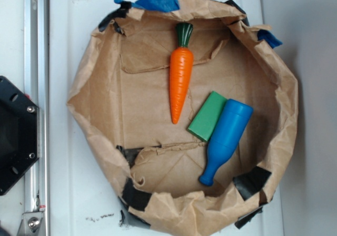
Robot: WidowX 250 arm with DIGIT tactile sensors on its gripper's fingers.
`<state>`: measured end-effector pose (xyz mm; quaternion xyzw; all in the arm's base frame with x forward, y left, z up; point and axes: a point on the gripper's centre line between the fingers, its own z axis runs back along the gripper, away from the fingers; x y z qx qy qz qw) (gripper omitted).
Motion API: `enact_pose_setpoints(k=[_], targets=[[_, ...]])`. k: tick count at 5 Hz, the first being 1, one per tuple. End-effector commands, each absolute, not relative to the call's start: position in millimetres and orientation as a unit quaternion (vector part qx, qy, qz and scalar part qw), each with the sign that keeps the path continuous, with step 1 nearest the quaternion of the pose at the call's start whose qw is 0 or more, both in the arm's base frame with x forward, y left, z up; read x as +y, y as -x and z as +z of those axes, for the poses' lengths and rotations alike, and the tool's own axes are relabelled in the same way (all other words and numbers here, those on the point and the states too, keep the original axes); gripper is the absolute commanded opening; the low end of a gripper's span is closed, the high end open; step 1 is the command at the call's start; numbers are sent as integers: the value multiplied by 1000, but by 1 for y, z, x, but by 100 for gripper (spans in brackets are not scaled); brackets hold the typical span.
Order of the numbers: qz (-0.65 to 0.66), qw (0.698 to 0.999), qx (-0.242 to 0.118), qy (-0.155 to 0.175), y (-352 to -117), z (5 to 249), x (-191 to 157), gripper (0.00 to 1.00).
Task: Grab the carrot.
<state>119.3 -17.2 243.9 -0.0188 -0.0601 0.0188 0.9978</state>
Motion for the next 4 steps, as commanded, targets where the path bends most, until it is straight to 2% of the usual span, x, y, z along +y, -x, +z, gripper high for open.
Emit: enact_pose_setpoints(k=[1,2,4], targets=[[19,998,-60,19,-119,244,-17,100],[87,993,-77,29,-169,230,-13,100],[243,966,-75,42,-257,194,9,100]])
